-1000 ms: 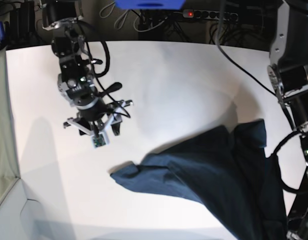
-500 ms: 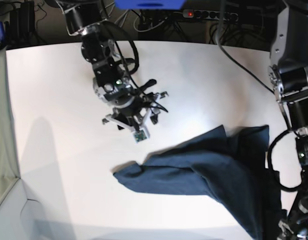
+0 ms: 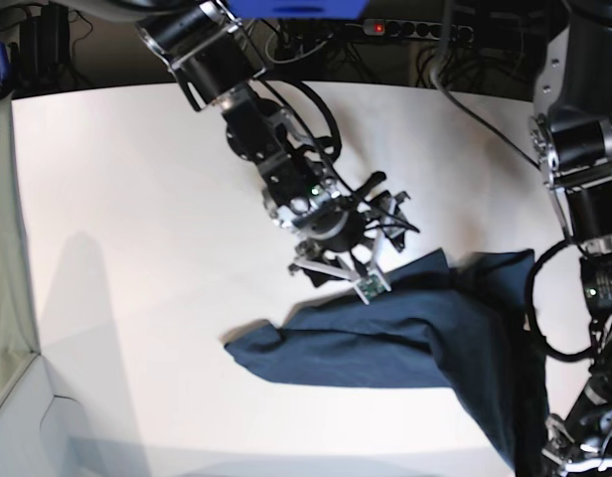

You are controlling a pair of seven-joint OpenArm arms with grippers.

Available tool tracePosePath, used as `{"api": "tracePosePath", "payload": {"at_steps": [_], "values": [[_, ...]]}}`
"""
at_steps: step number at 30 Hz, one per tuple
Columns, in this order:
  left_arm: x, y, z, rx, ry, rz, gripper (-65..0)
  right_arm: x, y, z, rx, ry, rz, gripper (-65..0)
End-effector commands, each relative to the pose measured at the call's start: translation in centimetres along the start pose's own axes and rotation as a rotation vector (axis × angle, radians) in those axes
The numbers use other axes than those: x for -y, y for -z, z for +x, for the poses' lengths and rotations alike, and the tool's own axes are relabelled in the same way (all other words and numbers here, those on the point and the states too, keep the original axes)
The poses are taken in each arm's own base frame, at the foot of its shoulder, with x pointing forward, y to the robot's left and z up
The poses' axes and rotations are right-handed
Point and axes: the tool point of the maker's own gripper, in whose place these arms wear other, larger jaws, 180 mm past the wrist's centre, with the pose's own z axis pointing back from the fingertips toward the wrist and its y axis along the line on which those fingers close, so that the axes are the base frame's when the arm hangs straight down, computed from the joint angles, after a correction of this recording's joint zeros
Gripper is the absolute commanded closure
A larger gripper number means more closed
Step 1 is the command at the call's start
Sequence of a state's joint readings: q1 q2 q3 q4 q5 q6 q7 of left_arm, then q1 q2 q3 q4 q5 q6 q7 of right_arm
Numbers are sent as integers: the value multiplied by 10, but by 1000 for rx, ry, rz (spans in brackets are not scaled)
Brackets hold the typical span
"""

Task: Layout the t-shirt on the table in an organized manner, then fold the t-shirt properly
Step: 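Lower the right gripper onto the shirt edge and grasp it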

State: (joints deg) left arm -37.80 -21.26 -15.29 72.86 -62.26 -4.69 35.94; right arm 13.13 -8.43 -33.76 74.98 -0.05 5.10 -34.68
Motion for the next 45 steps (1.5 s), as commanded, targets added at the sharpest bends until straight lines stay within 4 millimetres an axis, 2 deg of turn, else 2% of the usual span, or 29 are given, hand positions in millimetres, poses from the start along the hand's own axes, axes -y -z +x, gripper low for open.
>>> {"api": "tracePosePath", "payload": {"at_steps": [1, 3, 7, 10, 15, 17, 21, 24, 28, 29, 31, 34, 37, 39, 41, 43, 45], "values": [[16, 0, 24, 54, 3, -47, -3, -7, 3, 17, 56, -20, 22, -504], [15, 0, 23, 54, 2, -44, -3, -20, 11, 10, 74, -48, 49, -506], [10, -3, 17, 43, 0, -34, -3, -31, 23, 7, 131, -85, 77, -506], [15, -2, 13, 35, -4, -48, -3, -29, 29, 9, 153, -105, 78, -506], [50, 1, -24, -56, -46, -155, -3, -27, 28, 18, 182, -109, 76, -505], [58, 1, -37, -76, -55, -175, -3, -26, 28, 22, 187, -116, 73, -504], [52, -7, -61, -114, -71, -165, -3, -25, 28, 24, 193, -115, 72, -504], [38, -17, -90, -180, -97, -137, -3, -24, 28, 26, 197, -114, 67, -504], [32, -31, -98, -184, -83, -122, -3, -24, 27, 30, 223, -113, 69, -503], [27, -33, -94, -177, -79, -112, -3, -24, 27, 30, 231, -112, 70, -503], [10, -38, -73, -125, -88, -73, -3, -21, 26, 41, 264, -119, 64, -503], [-28, -55, -51, -72, -103, 14, -3, -16, 26, 46, 274, -118, 55, -503], [-66, -71, -42, -62, -113, 105, -3, 2, 26, 48, 280, -76, 18, -502], [-91, -84, -38, -61, -119, 167, -3, 22, 24, 49, 283, -32, -24, -499], [-113, -99, -37, -61, -127, 222, -3, 42, 22, 50, 286, 12, -65, -469], [-127, -110, -38, -58, -139, 259, -2, 63, 20, 50, 292, 55, -106, -427], [-138, -119, -41, -60, -145, 290, -2, 96, 14, 57, 310, 100, -169, -386]]}}
